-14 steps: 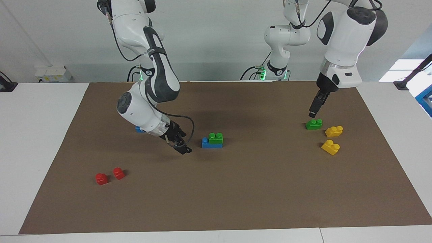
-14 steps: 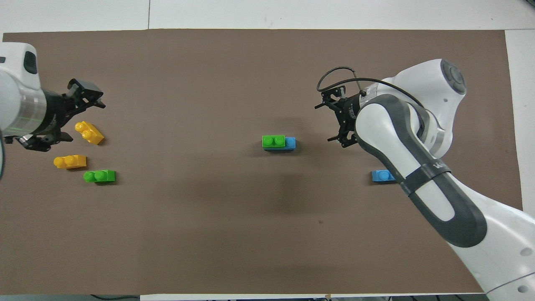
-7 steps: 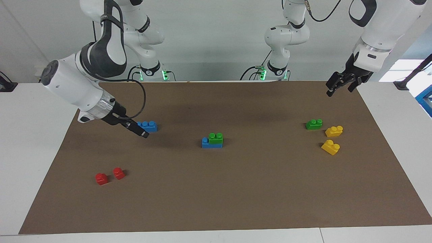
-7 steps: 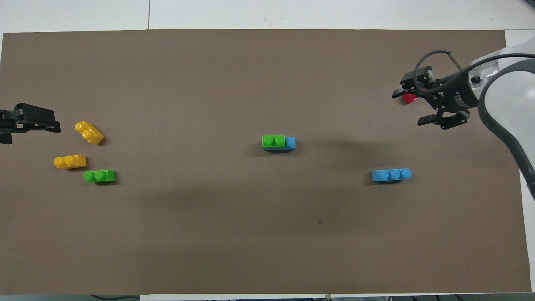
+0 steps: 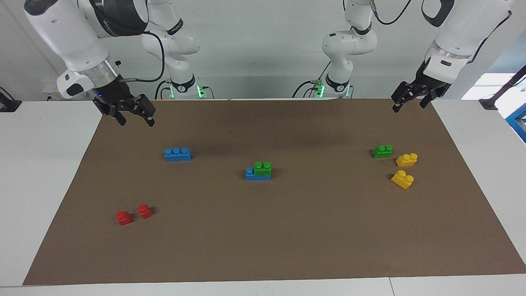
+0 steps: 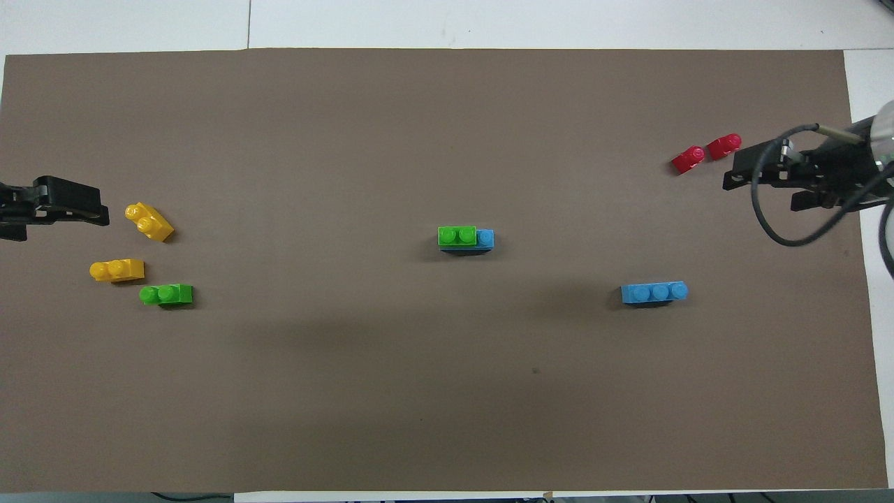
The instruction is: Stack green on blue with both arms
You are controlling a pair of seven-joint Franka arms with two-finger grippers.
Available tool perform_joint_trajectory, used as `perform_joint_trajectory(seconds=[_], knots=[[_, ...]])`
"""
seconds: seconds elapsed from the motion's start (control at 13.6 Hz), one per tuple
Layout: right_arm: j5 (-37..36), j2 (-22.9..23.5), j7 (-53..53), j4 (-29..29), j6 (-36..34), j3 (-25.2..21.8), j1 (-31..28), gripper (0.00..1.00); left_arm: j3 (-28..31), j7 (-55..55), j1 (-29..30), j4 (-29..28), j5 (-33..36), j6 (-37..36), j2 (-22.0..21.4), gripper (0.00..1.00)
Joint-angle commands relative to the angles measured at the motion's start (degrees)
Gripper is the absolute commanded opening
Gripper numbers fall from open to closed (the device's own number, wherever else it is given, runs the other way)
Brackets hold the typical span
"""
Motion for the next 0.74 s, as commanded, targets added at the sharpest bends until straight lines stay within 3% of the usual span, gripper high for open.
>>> perform_joint_trajectory(seconds=[0.0,0.22,0.66], knots=[[-1.87,-2.66,-2.51,-0.92,-3.2,0.24,-0.42,1.0,1.07,0.84,-1.09,0.59,-0.63,-4.16,-1.08,1.0],[-7.57,-3.01,-2.34,-1.79,-2.95,0.41,-0.16,1.0,0.9,0.84,-1.09,0.59,-0.54,-6.54,-1.34,1.0],[-7.94,-3.19,0.03,-5.22,-1.19,0.41,-0.24,1.0,0.72,0.76,-1.0,0.59,-0.89,-6.1,-1.34,1.0]])
